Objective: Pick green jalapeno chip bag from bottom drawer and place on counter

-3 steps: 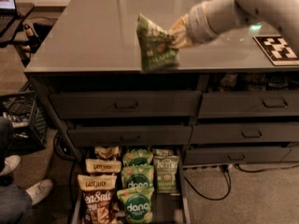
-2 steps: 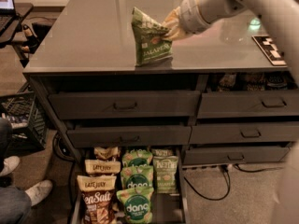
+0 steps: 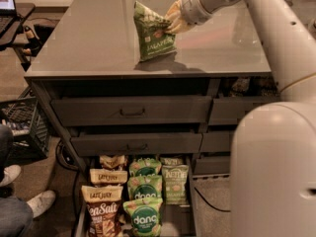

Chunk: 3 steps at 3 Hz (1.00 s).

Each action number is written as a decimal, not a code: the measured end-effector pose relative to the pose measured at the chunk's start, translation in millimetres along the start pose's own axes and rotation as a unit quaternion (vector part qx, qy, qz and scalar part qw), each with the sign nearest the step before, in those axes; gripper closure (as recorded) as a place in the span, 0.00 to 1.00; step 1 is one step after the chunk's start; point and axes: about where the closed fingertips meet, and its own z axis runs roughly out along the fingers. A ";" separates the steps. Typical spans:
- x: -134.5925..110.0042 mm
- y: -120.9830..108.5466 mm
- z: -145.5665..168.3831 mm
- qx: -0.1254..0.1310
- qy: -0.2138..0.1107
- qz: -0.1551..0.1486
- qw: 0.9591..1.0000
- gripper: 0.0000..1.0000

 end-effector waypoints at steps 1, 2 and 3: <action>6.4 -4.9 17.9 -0.014 -0.001 0.003 1.000 1.00; 7.3 -7.9 16.8 -0.011 0.000 0.003 1.000 0.82; 7.3 -7.8 17.0 -0.011 0.000 0.003 1.000 0.59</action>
Offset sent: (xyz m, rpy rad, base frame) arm 0.0130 0.0064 -0.0098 -0.0090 0.0225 0.0064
